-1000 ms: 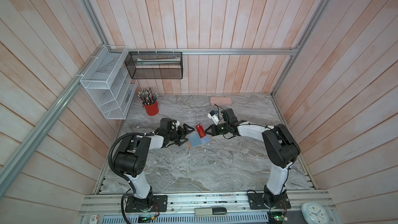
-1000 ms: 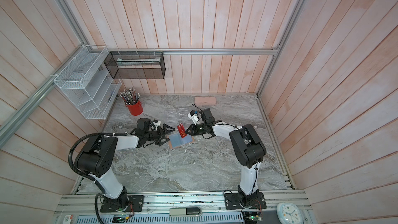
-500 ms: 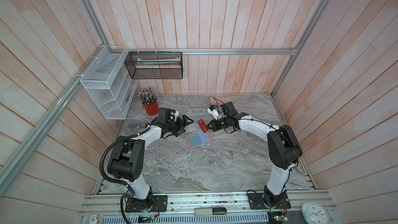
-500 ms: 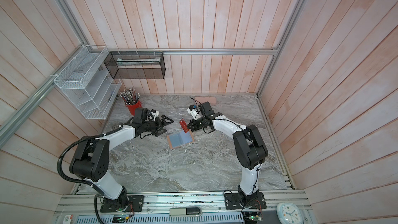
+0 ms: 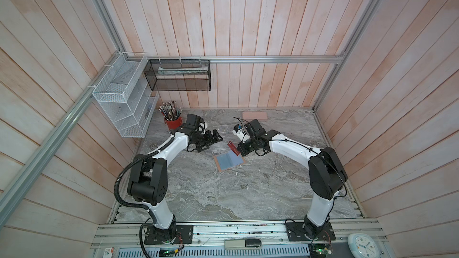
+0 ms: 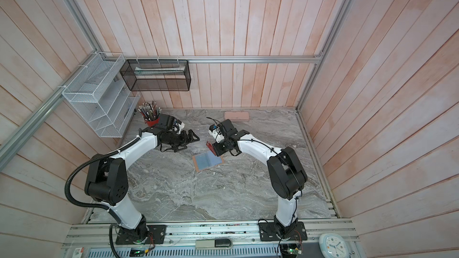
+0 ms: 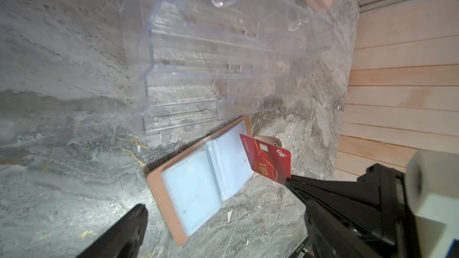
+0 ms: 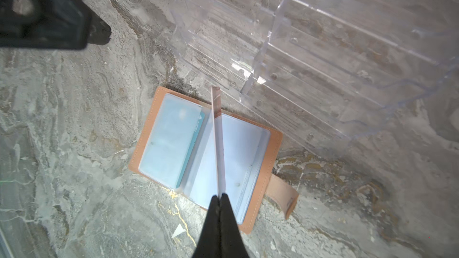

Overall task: Take the credit cards out of the card holder
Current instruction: Place the credit card in the storage box.

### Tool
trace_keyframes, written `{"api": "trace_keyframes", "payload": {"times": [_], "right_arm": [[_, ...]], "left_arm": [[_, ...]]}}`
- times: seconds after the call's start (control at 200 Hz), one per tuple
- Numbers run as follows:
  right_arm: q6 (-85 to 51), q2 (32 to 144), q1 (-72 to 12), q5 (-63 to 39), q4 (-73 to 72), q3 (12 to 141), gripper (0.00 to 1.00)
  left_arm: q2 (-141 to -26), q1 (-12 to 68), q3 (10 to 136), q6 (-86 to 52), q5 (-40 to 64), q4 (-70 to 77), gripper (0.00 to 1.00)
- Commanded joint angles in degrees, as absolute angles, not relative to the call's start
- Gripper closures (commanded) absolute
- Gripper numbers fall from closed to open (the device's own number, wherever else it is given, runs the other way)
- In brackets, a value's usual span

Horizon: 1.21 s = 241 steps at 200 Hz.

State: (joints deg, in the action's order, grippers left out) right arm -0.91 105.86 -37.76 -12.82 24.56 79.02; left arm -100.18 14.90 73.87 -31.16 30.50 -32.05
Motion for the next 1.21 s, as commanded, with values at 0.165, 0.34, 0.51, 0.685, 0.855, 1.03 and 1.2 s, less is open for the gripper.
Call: {"api": "trace_keyframes", "payload": {"times": [0.165, 0.34, 0.51, 0.685, 0.855, 1.03, 1.2], "right_arm": [[0.69, 105.20, -41.99, -4.85, 27.34, 82.99, 1.00], [-0.81, 105.36, -43.54, -5.12, 25.71, 82.96, 1.00], [-0.96, 106.08, -44.82, -2.86, 25.94, 83.76, 1.00], [-1.02, 106.41, -45.50, -1.41, 24.92, 83.50, 1.00], [-0.36, 107.09, -46.22, 1.94, 23.80, 82.85, 1.00], [1.11, 108.61, -47.34, 5.88, 23.82, 82.77, 1.00], [2.45, 108.94, -48.19, 7.50, 23.60, 82.66, 1.00]], "left_arm": [[-101.39, 16.27, 75.11, -33.82, 28.16, -35.81, 0.00], [-98.56, 16.08, 71.07, -42.61, 29.16, -27.80, 0.00], [-98.86, 16.26, 70.55, -48.18, 29.67, -25.33, 0.00], [-97.50, 16.17, 67.10, -55.24, 31.20, -19.75, 0.00], [-98.24, 16.21, 66.19, -59.80, 33.43, -17.96, 0.00], [-98.41, 16.24, 64.26, -65.22, 34.66, -13.96, 0.00], [-99.92, 16.25, 64.50, -68.36, 35.68, -13.54, 0.00]]}}
